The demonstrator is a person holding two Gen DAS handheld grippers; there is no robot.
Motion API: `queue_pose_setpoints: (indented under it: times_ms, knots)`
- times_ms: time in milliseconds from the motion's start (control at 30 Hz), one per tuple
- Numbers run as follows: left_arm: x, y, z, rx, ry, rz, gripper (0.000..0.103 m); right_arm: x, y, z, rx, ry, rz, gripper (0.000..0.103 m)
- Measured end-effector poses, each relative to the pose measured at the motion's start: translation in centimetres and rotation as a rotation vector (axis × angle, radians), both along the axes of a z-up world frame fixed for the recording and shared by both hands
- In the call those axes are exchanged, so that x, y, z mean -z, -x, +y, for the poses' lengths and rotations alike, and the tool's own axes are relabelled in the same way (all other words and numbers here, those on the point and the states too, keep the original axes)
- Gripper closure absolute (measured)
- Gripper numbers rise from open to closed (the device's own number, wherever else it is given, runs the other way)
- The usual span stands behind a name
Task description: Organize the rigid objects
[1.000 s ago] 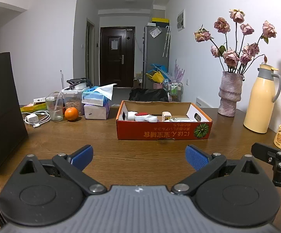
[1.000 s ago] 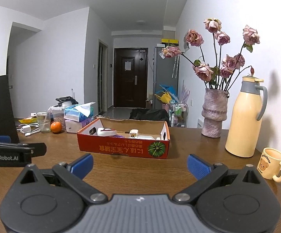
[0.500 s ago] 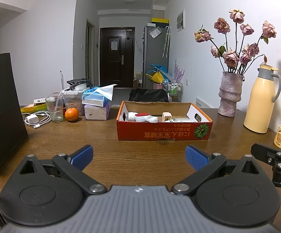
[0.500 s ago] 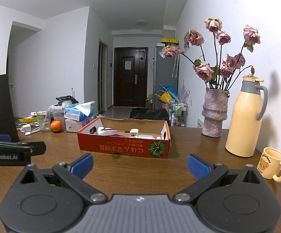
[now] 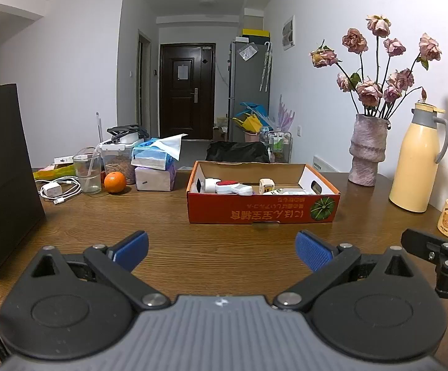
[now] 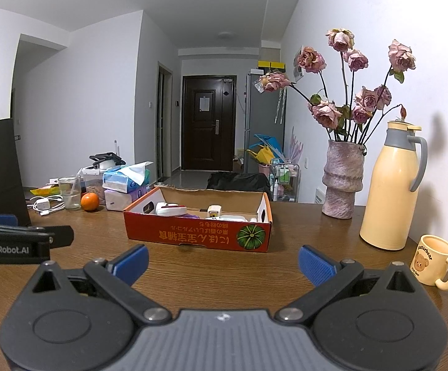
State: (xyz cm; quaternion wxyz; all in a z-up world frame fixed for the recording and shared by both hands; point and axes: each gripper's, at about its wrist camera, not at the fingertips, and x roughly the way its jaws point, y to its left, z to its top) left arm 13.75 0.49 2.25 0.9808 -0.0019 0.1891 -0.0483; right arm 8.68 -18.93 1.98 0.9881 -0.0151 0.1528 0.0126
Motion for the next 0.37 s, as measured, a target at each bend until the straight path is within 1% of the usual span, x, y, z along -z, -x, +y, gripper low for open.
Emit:
queue_pose_setpoints:
  times_ms: [367]
  knots:
    - [-0.05,-0.25,0.29,0.004,0.006,-0.002,0.000,0.06,-0.06,0.00,0.000,0.001,0.001,0.000]
